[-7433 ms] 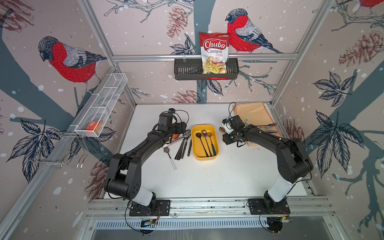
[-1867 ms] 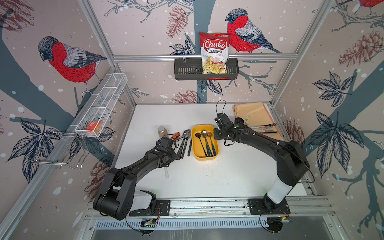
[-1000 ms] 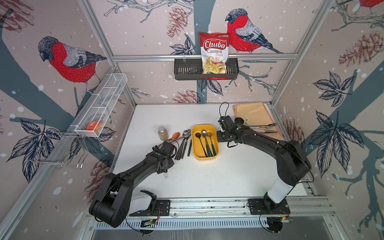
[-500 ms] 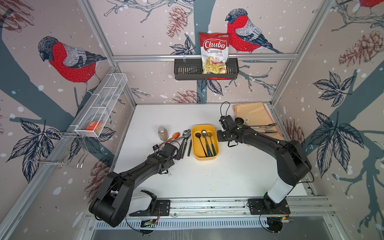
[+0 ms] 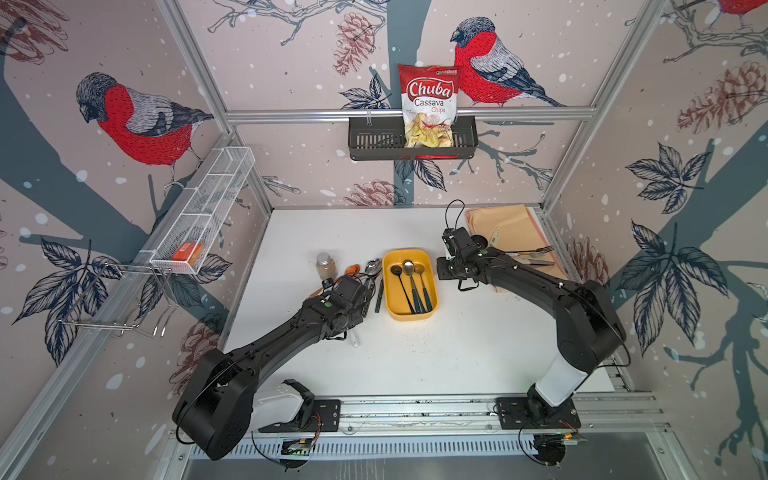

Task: Put the spoon into the storage box
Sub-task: Pick up the spoon from the center of the board, then place the spoon in the storage box.

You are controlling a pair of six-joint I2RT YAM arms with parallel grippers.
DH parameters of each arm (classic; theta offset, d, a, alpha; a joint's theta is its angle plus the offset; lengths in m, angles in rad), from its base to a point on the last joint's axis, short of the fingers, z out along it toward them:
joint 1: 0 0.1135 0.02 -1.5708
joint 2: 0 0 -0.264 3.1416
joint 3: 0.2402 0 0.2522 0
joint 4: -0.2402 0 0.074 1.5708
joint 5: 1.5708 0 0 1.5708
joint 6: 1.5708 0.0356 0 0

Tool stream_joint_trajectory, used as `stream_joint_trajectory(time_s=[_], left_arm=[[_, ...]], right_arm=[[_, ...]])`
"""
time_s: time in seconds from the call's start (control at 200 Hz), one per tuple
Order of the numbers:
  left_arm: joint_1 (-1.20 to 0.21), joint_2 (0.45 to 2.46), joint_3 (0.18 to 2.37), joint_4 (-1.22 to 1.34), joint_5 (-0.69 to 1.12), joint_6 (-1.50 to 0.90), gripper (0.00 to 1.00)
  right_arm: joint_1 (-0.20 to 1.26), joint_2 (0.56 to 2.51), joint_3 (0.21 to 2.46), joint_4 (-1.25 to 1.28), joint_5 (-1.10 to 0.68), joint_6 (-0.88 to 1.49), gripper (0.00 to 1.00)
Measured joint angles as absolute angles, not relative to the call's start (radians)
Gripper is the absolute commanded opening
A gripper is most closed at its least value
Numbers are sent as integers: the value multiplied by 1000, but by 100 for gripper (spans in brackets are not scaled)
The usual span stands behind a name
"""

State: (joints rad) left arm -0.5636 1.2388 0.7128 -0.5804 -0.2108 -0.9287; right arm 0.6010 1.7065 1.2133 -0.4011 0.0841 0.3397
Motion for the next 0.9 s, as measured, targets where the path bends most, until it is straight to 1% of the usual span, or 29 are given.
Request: stream_joint_trajectory(time_s=[0.29, 0.655, 0.896], left_arm=[[-584, 1301, 895, -581, -212, -823, 0], [-586, 1593, 1177, -479, -125, -646, 0], [-594, 1736, 1240, -397, -58, -629, 0]], right_arm=[[577, 1668, 1229, -402, 81, 339, 43], [540, 1615, 1216, -415, 101, 340, 43], [528, 1571, 1184, -432, 126, 346, 43]])
